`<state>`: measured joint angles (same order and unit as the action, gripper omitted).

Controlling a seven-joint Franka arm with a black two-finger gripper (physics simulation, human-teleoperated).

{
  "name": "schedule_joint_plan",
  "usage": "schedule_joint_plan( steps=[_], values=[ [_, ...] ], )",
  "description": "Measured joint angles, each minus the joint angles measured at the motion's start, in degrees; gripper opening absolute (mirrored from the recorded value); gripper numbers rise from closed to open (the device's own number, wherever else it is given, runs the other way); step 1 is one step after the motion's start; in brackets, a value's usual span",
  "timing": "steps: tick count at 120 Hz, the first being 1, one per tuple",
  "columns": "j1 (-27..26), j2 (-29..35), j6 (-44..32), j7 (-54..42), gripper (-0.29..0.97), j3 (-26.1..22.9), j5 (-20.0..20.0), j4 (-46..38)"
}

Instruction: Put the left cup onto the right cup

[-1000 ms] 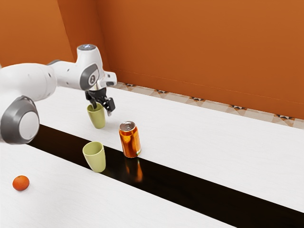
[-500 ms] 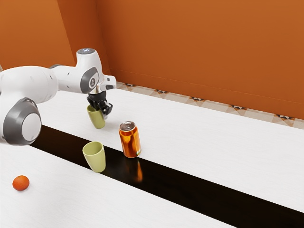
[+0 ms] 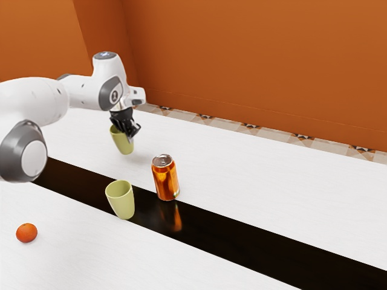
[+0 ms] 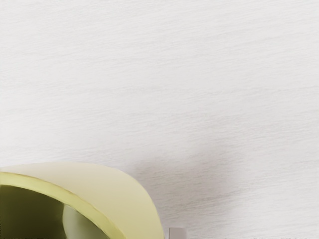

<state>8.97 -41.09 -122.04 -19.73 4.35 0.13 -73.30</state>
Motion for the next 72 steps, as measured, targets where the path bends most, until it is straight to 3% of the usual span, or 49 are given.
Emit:
schedule_joint_plan(
  steps=[31,72],
  values=[
    [-1.0,15.1,0.9,1.0,-0.10,-0.6,0.1,-14.7],
    [-1.6,29.0,2.4,7.3,-0.10,-6.2,1.1,-29.9]
  ],
)
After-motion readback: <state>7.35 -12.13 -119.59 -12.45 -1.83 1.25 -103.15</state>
